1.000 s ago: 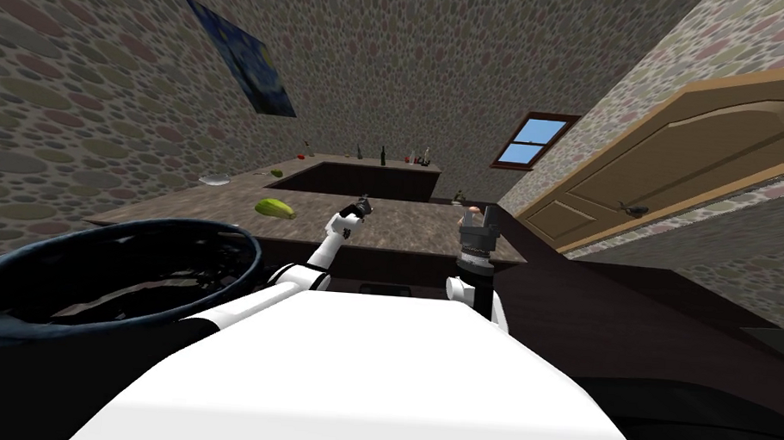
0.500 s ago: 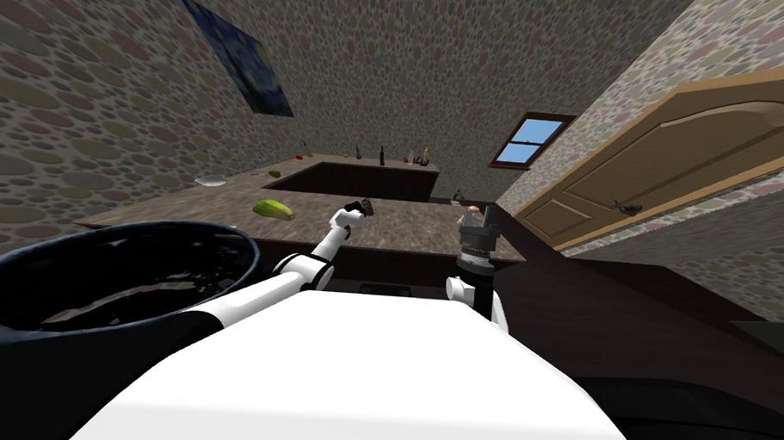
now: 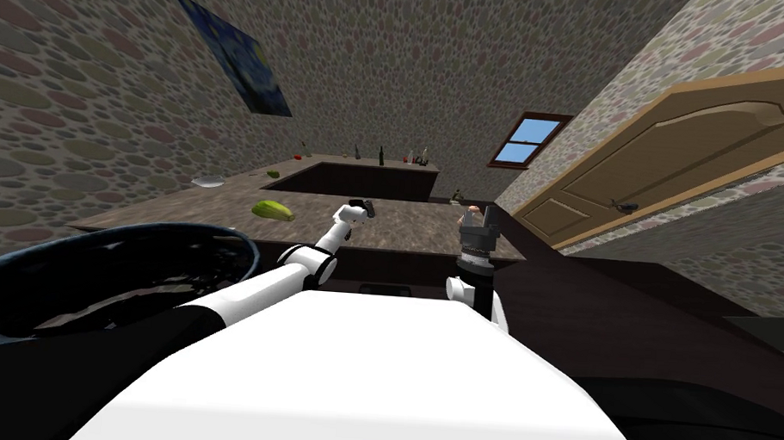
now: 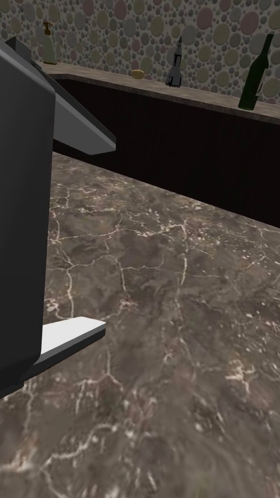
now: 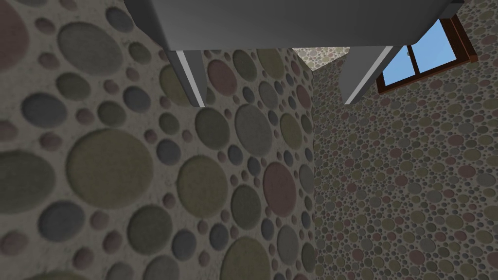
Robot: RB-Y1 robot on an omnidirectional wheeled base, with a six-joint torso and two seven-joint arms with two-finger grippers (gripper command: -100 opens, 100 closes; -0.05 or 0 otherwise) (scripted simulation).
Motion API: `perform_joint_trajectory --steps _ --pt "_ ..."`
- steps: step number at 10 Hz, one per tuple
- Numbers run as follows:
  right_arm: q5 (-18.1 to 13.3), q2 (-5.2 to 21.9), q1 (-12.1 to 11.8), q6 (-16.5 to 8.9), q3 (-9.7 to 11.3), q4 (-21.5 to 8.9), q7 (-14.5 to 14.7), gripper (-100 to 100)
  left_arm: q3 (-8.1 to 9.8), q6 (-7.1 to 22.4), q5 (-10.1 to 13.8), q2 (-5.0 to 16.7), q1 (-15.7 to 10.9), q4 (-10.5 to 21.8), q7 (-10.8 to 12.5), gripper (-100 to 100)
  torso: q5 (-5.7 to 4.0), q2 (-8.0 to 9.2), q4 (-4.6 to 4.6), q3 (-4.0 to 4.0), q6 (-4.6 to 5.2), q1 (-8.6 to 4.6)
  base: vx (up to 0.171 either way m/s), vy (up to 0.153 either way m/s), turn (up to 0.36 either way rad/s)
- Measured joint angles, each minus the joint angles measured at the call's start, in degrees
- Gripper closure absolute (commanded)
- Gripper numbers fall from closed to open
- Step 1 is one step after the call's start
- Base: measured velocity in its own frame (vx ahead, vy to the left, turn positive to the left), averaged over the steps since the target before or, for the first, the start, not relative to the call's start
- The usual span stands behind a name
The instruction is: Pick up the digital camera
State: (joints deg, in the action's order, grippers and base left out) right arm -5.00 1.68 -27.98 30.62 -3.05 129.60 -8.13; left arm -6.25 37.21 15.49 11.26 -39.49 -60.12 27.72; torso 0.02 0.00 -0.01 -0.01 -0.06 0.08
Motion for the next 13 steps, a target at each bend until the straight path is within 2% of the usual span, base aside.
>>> perform_joint_trajectory --steps 3,4,7,13 --pt "0.0 0.0 0.0 0.0 0.0 0.0 0.0 0 -0.35 4.3 1.5 0.1 -4.0 5.0 0.7 -100 0.00 0.00 0.01 0.00 0.01 0.01 0.003 0.025 -0.013" --pt "0.0 0.0 0.0 0.0 0.0 0.0 0.0 0 -0.45 5.9 1.3 -0.1 -4.5 5.6 1.2 -100 0.00 0.01 0.00 0.01 -0.01 0.01 0.009 0.035 -0.009" --pt "0.0 0.0 0.0 0.0 0.0 0.0 0.0 0 -0.75 9.6 2.4 -0.5 -8.5 11.6 2.0 -100 0.01 -0.02 0.00 -0.01 0.00 0.03 0.008 0.029 -0.008" --pt "0.0 0.0 0.0 0.0 0.0 0.0 0.0 0 -1.12 17.5 3.8 -0.7 -13.4 17.9 3.4 -100 0.01 0.00 0.00 0.00 -0.01 0.07 0.007 0.038 0.003"
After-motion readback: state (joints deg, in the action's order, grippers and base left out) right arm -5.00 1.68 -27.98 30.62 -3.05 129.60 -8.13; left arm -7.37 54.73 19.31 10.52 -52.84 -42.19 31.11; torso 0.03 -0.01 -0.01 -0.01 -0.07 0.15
